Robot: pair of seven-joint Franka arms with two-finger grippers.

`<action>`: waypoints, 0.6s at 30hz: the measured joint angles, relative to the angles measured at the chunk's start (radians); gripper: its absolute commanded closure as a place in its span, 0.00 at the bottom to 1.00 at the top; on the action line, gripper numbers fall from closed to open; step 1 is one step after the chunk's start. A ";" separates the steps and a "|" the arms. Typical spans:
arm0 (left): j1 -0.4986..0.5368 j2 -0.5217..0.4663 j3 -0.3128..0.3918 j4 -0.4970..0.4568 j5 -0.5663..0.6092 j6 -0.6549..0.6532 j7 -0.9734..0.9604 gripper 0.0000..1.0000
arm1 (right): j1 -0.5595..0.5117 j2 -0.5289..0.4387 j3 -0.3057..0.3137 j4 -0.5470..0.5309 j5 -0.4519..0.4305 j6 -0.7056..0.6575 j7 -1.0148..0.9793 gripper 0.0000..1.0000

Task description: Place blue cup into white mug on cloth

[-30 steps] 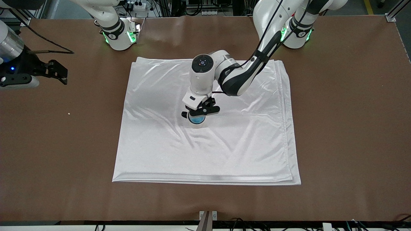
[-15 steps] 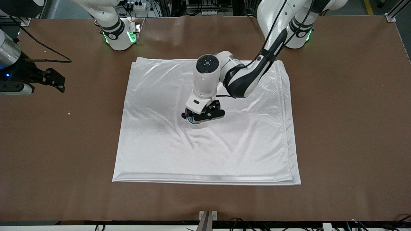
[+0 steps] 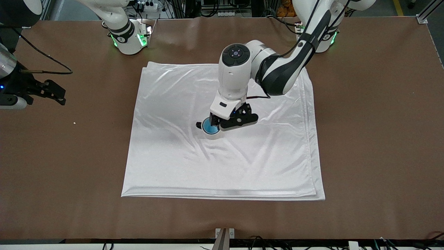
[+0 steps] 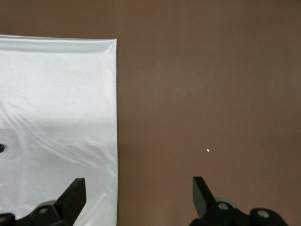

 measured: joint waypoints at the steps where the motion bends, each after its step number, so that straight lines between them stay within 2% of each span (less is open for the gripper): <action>1: 0.006 -0.013 0.000 0.000 0.000 -0.019 0.012 0.00 | 0.002 0.000 -0.003 0.000 0.000 0.000 0.000 0.00; 6: 0.050 -0.073 0.002 0.001 0.000 -0.083 0.078 0.00 | 0.011 0.000 -0.011 0.000 0.001 0.001 0.000 0.00; 13: 0.091 -0.146 0.002 0.001 0.000 -0.197 0.144 0.00 | 0.060 0.002 -0.067 0.000 0.001 0.004 0.000 0.00; 18: 0.121 -0.179 0.002 0.000 -0.004 -0.245 0.234 0.00 | 0.069 0.003 -0.079 0.000 0.001 0.006 0.000 0.00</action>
